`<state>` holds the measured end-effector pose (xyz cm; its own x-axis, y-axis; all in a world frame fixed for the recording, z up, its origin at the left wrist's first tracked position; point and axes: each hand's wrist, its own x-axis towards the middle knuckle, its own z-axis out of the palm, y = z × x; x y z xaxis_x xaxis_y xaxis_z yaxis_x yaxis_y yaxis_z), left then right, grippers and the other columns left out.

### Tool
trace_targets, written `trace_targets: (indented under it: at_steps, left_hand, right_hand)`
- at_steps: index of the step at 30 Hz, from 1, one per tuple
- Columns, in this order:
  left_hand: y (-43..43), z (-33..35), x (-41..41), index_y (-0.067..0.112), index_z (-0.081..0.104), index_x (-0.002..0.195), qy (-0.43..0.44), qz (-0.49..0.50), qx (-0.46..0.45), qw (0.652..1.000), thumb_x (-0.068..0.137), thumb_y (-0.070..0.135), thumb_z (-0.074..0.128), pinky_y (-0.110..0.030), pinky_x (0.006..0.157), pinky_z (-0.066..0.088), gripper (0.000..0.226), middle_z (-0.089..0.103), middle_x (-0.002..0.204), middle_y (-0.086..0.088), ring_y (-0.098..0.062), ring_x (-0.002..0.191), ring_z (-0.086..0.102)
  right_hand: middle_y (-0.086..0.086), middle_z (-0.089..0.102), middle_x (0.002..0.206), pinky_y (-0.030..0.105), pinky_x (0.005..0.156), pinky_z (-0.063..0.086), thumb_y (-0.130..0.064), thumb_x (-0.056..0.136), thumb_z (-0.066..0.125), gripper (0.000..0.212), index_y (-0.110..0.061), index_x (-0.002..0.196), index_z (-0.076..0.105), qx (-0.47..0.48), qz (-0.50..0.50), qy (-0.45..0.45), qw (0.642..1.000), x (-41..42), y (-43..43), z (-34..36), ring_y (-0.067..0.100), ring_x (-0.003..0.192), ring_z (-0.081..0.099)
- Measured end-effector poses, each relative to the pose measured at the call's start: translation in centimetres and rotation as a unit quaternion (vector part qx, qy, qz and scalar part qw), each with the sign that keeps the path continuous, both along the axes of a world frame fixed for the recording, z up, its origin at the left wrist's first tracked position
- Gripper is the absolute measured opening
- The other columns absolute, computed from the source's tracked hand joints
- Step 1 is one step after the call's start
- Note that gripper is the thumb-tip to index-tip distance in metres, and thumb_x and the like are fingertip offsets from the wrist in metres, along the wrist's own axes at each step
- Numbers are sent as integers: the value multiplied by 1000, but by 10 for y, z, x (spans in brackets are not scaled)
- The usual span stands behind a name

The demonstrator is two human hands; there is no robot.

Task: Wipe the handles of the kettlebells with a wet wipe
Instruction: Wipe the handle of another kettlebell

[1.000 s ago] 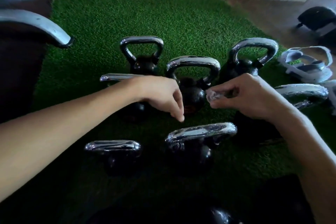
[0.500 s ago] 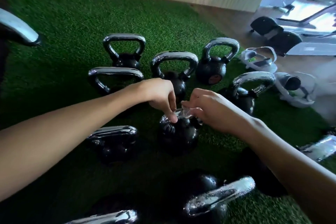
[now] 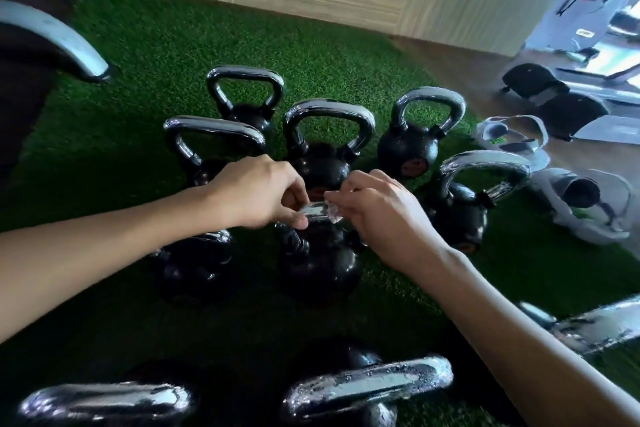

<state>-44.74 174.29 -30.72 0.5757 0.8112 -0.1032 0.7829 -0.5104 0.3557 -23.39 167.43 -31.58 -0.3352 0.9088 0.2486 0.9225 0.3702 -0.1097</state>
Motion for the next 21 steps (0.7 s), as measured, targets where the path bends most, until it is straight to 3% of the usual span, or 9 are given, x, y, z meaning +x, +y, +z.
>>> trace_targets:
  at_steps: [2, 5, 8, 12, 16, 18, 21]
  left_hand:
    - [-8, -2, 2, 37, 72, 109, 9, -3, 14, 1000, 78, 62, 75, -34, 78, 57, 40, 72, 93, 17, -4, 87, 67]
    - [-17, -2, 7, 36, 71, 111, 26, 10, 32, 999, 83, 56, 74, -34, 79, 56, 35, 71, 96, 15, -8, 89, 66]
    - [-17, 3, 11, 34, 70, 109, 44, 21, 23, 999, 83, 53, 76, -36, 78, 56, 32, 71, 98, 13, -10, 87, 65]
    - [-16, 4, 8, 38, 71, 106, 8, 32, -22, 999, 80, 53, 79, -26, 74, 51, 31, 70, 95, 17, -5, 87, 66]
    - [-20, -8, 3, 44, 72, 106, -51, 74, -34, 995, 81, 54, 79, -40, 90, 54, 28, 69, 95, 25, -5, 95, 66]
    - [-22, -10, 3, 44, 72, 106, -59, 82, -35, 994, 81, 52, 79, -41, 92, 53, 28, 69, 94, 26, -4, 96, 65]
    - [-22, -7, 4, 41, 72, 106, -52, 83, -41, 994, 82, 49, 80, -38, 90, 54, 27, 69, 94, 23, -6, 94, 66]
  right_hand:
    - [-11, 63, 99, 36, 77, 51, -31, 100, 59, 24, -36, 119, 73, 17, -19, -10, 1000, 19, 0, -4, 18, 90, 51]
    - [-14, 63, 99, 33, 79, 49, -40, 98, 56, 26, -29, 111, 77, 11, -95, 58, 994, 59, 2, -10, 12, 88, 46]
    - [-13, 63, 96, 32, 73, 49, -32, 97, 67, 18, -30, 109, 79, 28, -50, 75, 996, 53, 5, -15, 16, 88, 50]
    - [-14, 66, 97, 33, 70, 48, -29, 95, 69, 18, -35, 110, 78, 58, -16, 85, 995, 41, 3, -21, 18, 85, 51]
    - [-14, 71, 99, 19, 78, 45, -26, 93, 72, 17, -29, 107, 80, 24, -81, 224, 971, 85, -1, -37, 8, 90, 64]
    - [-16, 72, 98, 7, 80, 46, -23, 91, 75, 16, -27, 106, 80, -3, -103, 300, 948, 92, -4, -44, 2, 94, 67]
    - [-15, 72, 101, 5, 79, 45, -22, 91, 76, 17, -26, 106, 81, 10, -88, 333, 939, 81, -3, -49, -3, 93, 66]
